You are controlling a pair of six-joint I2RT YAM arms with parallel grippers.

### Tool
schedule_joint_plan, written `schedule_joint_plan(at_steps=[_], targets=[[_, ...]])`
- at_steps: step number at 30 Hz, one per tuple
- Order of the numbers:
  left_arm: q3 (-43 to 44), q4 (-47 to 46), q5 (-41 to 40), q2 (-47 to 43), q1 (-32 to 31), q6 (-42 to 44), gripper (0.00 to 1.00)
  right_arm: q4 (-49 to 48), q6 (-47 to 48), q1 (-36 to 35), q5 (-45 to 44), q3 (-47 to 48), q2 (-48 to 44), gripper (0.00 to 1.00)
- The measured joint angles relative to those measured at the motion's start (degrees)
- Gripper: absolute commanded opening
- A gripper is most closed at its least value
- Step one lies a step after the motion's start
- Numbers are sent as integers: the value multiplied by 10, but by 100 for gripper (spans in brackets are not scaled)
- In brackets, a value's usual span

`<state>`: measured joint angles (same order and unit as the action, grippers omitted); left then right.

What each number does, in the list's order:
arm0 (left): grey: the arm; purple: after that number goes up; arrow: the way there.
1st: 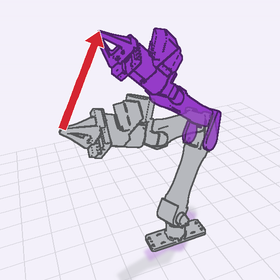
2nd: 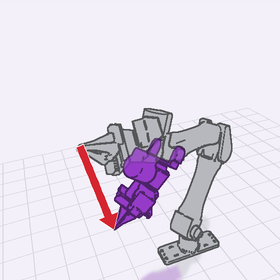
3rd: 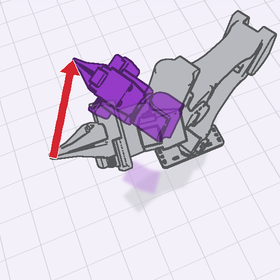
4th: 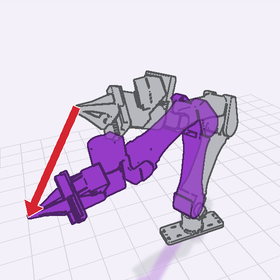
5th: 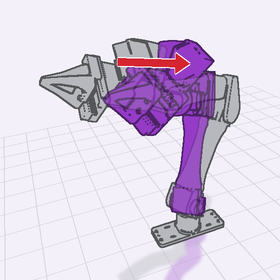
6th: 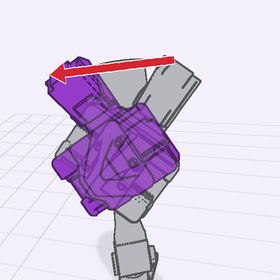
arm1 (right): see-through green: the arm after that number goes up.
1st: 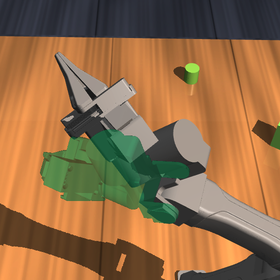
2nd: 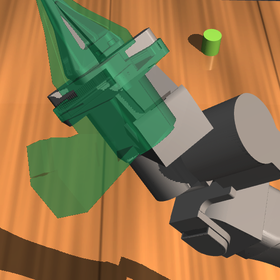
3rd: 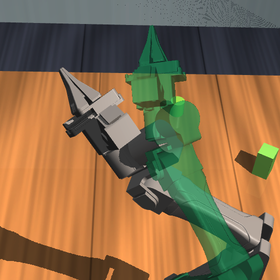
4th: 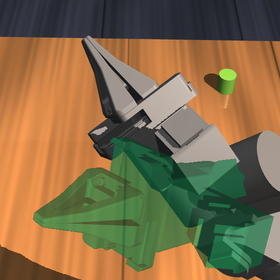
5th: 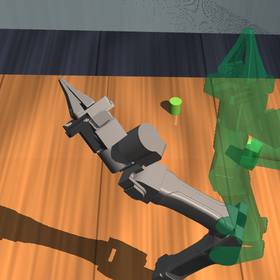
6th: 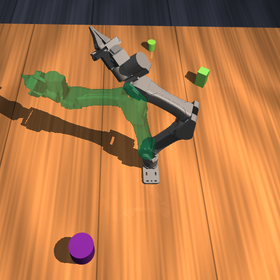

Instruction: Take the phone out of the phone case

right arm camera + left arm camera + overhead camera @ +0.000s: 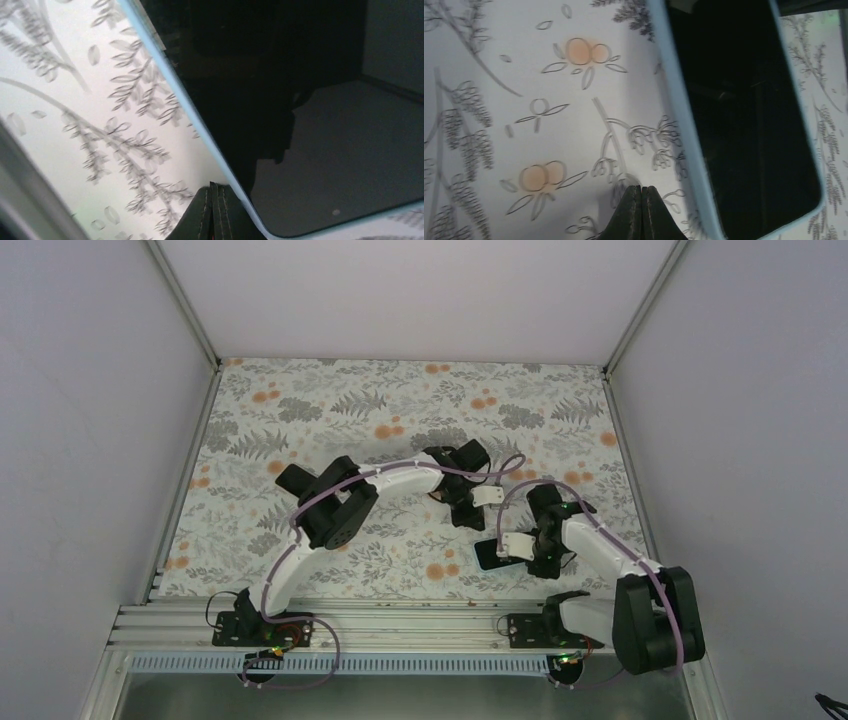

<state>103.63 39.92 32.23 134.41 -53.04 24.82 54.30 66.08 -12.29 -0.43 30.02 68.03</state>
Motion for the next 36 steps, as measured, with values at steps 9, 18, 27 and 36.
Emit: schedule_joint_plan(at_steps=[9, 18, 27, 36], targets=[[-74, -15, 6, -42, 1, 10, 2, -56, -21, 15, 15, -11, -19, 4], [-200, -27, -9, -124, 47, 16, 2, -191, -61, 16, 66, 45, 76, 4], [-209, -44, -7, -129, 35, 14, 2, -208, -77, 18, 148, 148, 181, 4], [-230, -58, -2, -139, 31, 15, 2, -182, -89, 6, 180, 208, 238, 4]])
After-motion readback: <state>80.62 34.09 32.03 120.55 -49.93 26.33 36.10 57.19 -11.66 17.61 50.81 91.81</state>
